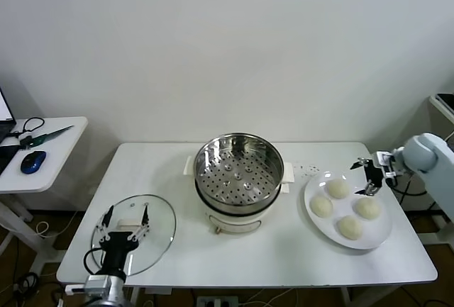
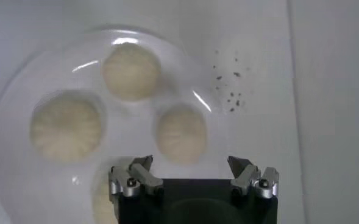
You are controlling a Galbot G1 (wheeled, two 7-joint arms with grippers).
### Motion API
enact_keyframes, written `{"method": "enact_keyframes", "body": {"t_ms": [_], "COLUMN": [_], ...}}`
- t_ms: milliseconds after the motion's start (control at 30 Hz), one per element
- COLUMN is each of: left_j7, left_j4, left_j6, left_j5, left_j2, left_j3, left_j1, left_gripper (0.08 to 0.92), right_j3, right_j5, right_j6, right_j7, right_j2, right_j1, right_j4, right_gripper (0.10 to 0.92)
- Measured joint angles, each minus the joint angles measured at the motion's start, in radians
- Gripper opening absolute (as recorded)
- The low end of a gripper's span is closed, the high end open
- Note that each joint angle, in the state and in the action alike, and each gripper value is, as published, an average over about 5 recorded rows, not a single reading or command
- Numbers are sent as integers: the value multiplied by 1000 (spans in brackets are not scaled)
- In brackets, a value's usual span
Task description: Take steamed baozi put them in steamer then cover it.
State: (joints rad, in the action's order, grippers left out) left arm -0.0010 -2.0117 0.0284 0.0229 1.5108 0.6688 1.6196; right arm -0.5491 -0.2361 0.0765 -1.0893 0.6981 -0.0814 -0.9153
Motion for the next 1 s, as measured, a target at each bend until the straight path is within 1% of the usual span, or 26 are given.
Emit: {"method": "enact_keyframes", "body": {"t_ms": [200,533,1000], "left_j7": [-6,-9,-9], "left_j4": [10,30,47], "left_j6": [-14,-19,-18], "left_j5": [1,9,10], "left_j2": [0,2,-2], "left_j3": [0,-3,2], "left_j1": [-13,-27,-29], "left_gripper": [823,823,823], "right_j3": [-65,-95,-79], "right_j5": [-32,-75,-126], "right_j6": [11,32,50], "right_j7": [-9,-15,-16], "right_j2": [73,177,261], "right_j1": [47,82,84], "right_j4": [88,224,339], "right_gripper": [823,823,823]}}
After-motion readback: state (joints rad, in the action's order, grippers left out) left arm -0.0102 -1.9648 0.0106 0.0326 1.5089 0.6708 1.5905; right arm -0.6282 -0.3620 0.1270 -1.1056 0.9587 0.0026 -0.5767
